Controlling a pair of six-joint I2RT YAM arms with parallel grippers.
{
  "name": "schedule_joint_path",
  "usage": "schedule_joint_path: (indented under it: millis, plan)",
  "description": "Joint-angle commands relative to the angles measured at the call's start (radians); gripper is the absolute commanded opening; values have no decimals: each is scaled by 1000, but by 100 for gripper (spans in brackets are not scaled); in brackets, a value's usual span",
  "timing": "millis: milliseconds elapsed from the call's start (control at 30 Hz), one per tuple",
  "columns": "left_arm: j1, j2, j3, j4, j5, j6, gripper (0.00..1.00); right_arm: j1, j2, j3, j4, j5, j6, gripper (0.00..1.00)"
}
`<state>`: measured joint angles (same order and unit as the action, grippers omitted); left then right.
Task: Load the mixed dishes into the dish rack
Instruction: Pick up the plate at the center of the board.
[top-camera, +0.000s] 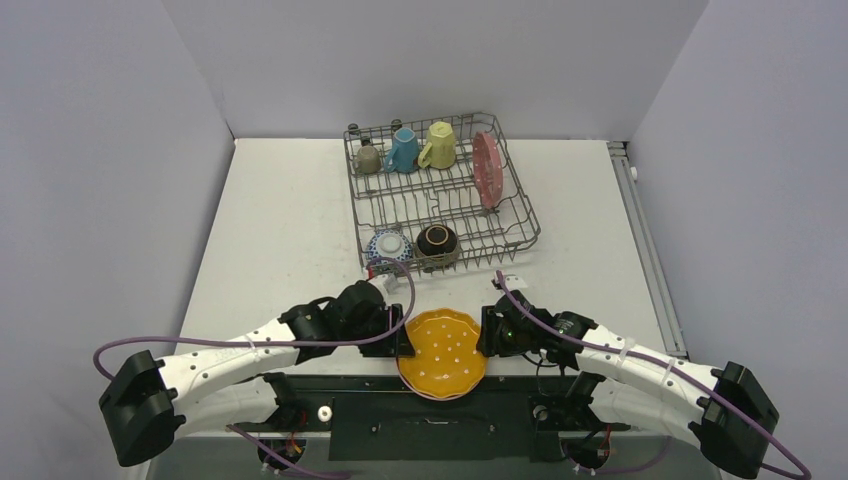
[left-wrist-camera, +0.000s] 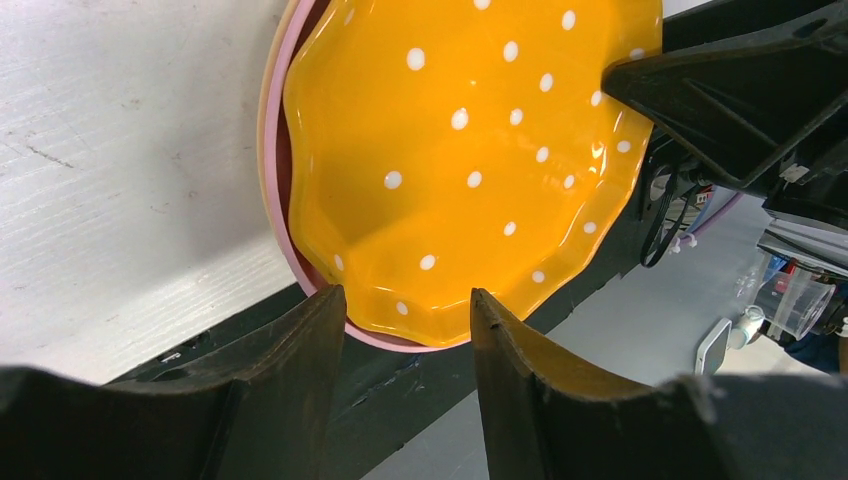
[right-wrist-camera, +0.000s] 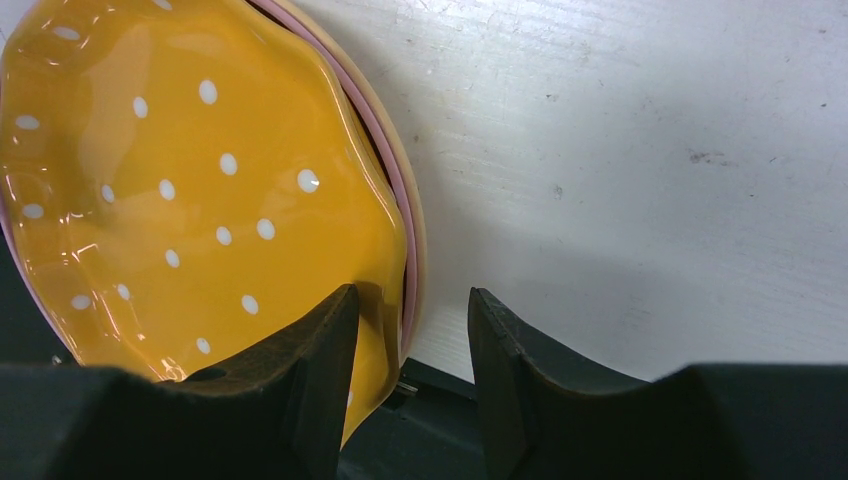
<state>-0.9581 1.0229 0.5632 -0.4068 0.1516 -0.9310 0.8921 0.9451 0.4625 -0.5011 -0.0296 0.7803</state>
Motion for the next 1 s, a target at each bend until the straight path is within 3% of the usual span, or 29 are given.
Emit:
schedule_joint_path:
  millis: [0, 967]
  plan:
    - [-9, -4, 36, 12, -14, 13, 46, 13, 1, -4, 41, 26, 15, 40]
    - [-27, 157, 1, 100, -61, 21, 41, 22, -20, 48, -34, 95, 1, 40]
